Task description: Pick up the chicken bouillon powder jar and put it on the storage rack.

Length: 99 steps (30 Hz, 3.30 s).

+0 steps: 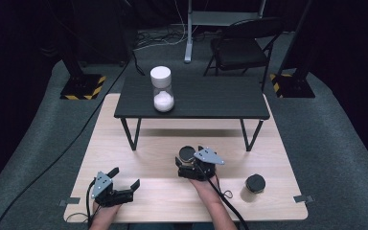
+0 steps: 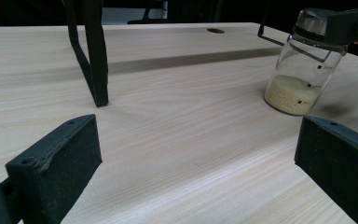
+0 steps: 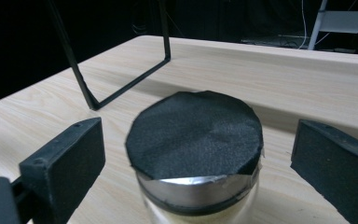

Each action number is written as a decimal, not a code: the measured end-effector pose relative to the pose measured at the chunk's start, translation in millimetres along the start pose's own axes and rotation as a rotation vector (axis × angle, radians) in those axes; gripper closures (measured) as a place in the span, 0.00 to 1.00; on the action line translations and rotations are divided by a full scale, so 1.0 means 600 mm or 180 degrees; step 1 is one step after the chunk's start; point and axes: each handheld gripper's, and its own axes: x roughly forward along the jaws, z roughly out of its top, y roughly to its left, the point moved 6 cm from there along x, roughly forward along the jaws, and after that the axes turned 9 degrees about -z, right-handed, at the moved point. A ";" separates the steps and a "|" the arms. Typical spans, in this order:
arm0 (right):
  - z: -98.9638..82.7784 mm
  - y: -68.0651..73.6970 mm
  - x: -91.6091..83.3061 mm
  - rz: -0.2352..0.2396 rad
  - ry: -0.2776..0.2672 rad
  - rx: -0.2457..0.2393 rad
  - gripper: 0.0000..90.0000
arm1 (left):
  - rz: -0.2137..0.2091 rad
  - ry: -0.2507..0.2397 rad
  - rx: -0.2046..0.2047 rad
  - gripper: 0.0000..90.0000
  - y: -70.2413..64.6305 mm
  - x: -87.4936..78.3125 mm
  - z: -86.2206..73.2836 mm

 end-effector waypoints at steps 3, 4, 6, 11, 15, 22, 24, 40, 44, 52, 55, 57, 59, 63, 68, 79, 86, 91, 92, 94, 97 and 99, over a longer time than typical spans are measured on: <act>-0.004 0.001 0.004 -0.0012 0.0005 -0.0054 0.12 | -0.0009 0.0001 -0.0001 0.00 0.000 0.000 0.000; -0.004 0.001 0.004 -0.0030 0.0002 -0.0075 0.15 | -0.0012 0.0003 0.0000 0.00 0.000 0.000 0.000; -0.005 0.000 0.003 -0.0075 -0.0019 -0.0085 0.27 | -0.0015 -0.0002 -0.0004 0.00 0.000 0.000 0.000; -0.004 0.006 -0.002 -0.0126 -0.0047 -0.0219 0.37 | -0.0013 -0.0003 -0.0005 0.00 0.000 0.000 0.000; -0.002 0.007 -0.003 -0.0175 -0.0061 -0.0259 0.38 | -0.0011 -0.0002 -0.0009 0.00 0.001 0.001 0.000; 0.009 0.004 -0.016 -0.0194 -0.0114 -0.0218 0.38 | -0.0016 0.0003 0.0002 0.00 0.000 0.001 0.000; 0.017 0.003 -0.022 -0.0199 -0.0125 -0.0214 0.38 | -0.0016 0.0005 0.0004 0.00 0.000 0.001 0.000; 0.080 -0.005 -0.062 -0.0138 -0.0248 -0.0189 0.38 | -0.0025 0.0006 0.0003 0.00 0.000 0.002 0.000; 0.107 -0.005 -0.076 -0.0126 -0.0316 -0.0167 0.38 | -0.0025 0.0008 0.0001 0.00 0.000 0.001 0.000; 0.161 -0.003 -0.102 -0.0147 -0.0427 -0.0156 0.38 | -0.0025 0.0004 -0.0016 0.00 0.001 0.001 0.001; 0.178 0.000 -0.109 -0.0135 -0.0462 -0.0180 0.38 | -0.0029 0.0003 -0.0019 0.00 0.001 0.001 0.001; 0.190 0.001 -0.114 -0.0131 -0.0475 -0.0172 0.38 | -0.0024 0.0010 -0.0019 0.00 0.001 0.001 0.000; 0.202 0.002 -0.118 -0.0109 -0.0508 -0.0142 0.38 | -0.0019 0.0007 -0.0016 0.00 0.001 0.001 0.000; 0.225 0.007 -0.123 -0.0107 -0.0521 -0.0234 0.38 | -0.0019 0.0001 -0.0022 0.00 0.002 0.001 0.000; 0.255 0.008 -0.130 -0.0081 -0.0591 -0.0251 0.38 | -0.0017 -0.0006 -0.0026 0.00 0.002 0.000 0.000; 0.314 -0.011 -0.133 -0.0142 -0.0663 -0.0220 0.38 | -0.0016 -0.0007 -0.0031 0.00 0.002 0.000 0.001; 0.342 -0.024 -0.124 -0.0247 -0.0676 -0.0206 0.38 | -0.0025 -0.0009 -0.0043 0.00 0.003 0.000 0.001; 0.358 -0.027 -0.112 -0.0275 -0.0676 -0.0208 0.38 | -0.0033 -0.0014 -0.0047 0.00 0.003 0.000 0.001; 0.361 -0.028 -0.108 -0.0270 -0.0675 -0.0202 0.38 | -0.0037 -0.0012 -0.0048 0.00 0.003 -0.001 0.001; 0.368 -0.027 -0.101 -0.0250 -0.0667 -0.0203 0.38 | -0.0041 -0.0016 -0.0051 0.00 0.003 -0.001 0.001; 0.380 -0.026 -0.091 -0.0232 -0.0687 -0.0199 0.38 | -0.0067 -0.0010 -0.0055 0.00 0.003 -0.001 0.001; 0.388 -0.026 -0.085 -0.0228 -0.0700 -0.0189 0.38 | -0.0072 -0.0007 -0.0050 0.00 0.002 -0.001 0.000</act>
